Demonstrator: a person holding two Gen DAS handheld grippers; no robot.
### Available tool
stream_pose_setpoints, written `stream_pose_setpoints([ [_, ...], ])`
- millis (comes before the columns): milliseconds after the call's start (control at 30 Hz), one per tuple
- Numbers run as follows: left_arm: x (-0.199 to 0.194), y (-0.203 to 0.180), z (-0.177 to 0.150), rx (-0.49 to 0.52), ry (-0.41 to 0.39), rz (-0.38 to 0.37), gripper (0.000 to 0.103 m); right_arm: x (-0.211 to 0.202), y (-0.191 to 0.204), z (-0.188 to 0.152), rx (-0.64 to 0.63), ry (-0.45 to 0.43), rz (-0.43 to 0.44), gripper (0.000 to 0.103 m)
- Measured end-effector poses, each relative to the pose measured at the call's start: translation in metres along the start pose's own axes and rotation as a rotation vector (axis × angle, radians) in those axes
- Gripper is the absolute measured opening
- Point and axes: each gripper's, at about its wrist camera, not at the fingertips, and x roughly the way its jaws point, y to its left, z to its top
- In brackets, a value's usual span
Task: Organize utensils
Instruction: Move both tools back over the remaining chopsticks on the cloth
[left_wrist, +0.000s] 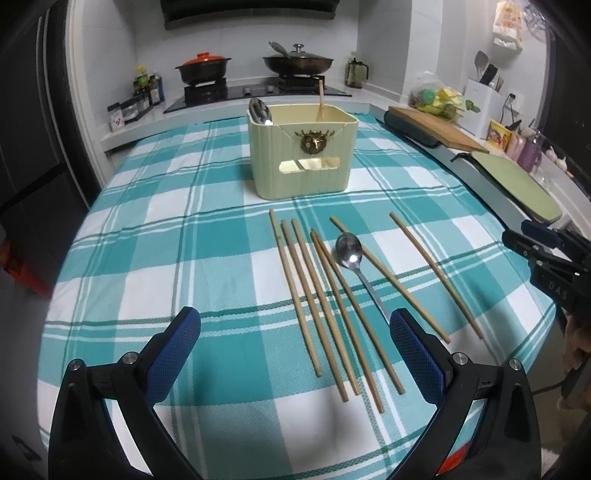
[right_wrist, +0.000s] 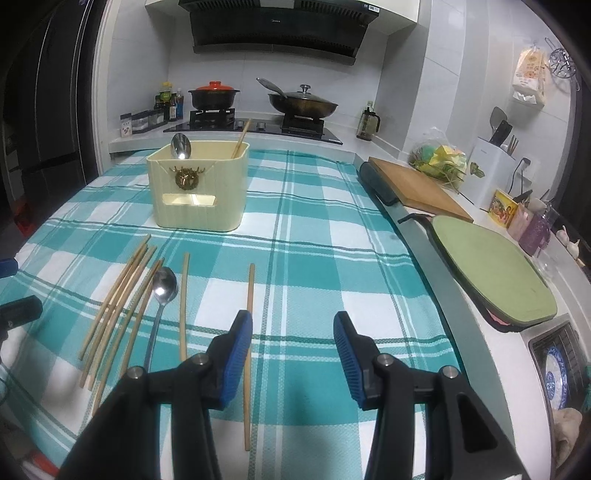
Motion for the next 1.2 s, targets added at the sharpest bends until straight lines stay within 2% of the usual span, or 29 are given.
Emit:
stream_pose_setpoints([
  [367, 0.019, 0.011, -0.015, -0.059, 0.056, 0.025, 0.102, 0.004, 0.002, -0.007, -0.004, 0.022, -0.007, 0.046],
  [667, 0.045, 0.031, -0.024, -0.151, 0.09, 0.023, 0.102, 0.012, -0.016, -0.032, 0.116, 0.034, 0.052, 0.046],
  [933, 0.085, 0.038, 0.007, -0.137, 0.054, 0.083, 0.102, 0.015, -0.014, -0.036, 0.134, 0.039, 0.066, 0.046],
  [1200, 0.129, 0.04, 0.02, -0.112, 0.114, 0.137, 0.101, 0.02, -0.012, -0.033, 0.123, 0.038, 0.086, 0.046],
])
